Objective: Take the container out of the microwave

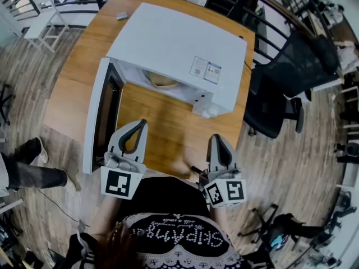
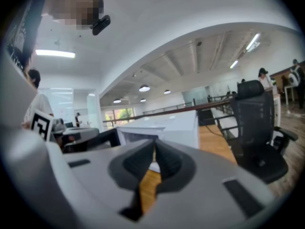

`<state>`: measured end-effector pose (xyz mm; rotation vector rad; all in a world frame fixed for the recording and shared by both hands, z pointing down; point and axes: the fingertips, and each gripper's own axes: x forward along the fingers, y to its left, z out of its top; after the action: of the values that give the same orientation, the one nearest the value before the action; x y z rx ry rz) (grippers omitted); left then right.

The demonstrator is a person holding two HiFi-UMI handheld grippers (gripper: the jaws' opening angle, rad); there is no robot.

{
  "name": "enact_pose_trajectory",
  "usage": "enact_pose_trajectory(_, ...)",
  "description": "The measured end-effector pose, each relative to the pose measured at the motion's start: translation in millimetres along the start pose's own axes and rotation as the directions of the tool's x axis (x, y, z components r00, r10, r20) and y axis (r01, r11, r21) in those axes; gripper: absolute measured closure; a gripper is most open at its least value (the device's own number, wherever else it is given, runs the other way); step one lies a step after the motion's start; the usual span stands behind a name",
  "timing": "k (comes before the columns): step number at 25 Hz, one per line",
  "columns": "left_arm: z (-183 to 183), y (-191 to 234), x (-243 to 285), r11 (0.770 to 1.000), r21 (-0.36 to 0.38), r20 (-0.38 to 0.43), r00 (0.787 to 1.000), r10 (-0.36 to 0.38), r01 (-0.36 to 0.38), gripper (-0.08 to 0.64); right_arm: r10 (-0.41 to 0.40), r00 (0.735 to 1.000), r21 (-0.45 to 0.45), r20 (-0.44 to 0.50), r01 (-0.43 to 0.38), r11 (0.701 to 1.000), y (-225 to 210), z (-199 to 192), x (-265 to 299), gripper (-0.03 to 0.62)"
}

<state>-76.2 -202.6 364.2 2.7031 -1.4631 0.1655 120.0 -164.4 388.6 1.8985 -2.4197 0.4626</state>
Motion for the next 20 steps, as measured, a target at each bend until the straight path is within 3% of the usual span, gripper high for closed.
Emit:
enact_pose_trajectory(5,2.1,1.0,-2.0,0.999,0.041,0.0,1.0,0.004,-0.004,0.529,-0.001,1.0,0.0,0.002,0.001,1.0,1.5,0.3,-2.1,0.555)
enact_pose_trajectory(12,1.0,-0.4,9.7,0.977,0.214,-0.04,0.999,-0.014,0.022,0.508,-0.013,1.0,0.005,0.01,0.013,1.0,0.4,1.2,-6.0,0.555)
enact_pose_trajectory(16,-2.2,-5.6,21.2,0.945,0.319,-0.077,0.996,-0.043,0.066,0.462,-0.027,1.0,0.009,0.016,0.026,1.0,-2.1,2.1,-8.7,0.556)
enact_pose_trajectory(20,-15.8,-9.2,38.7,0.891,0.435,-0.154,0.986,-0.064,0.126,0.422,-0.044,0.999,0.014,0.022,0.043,0.999,-7.0,1.2,-10.8,0.556)
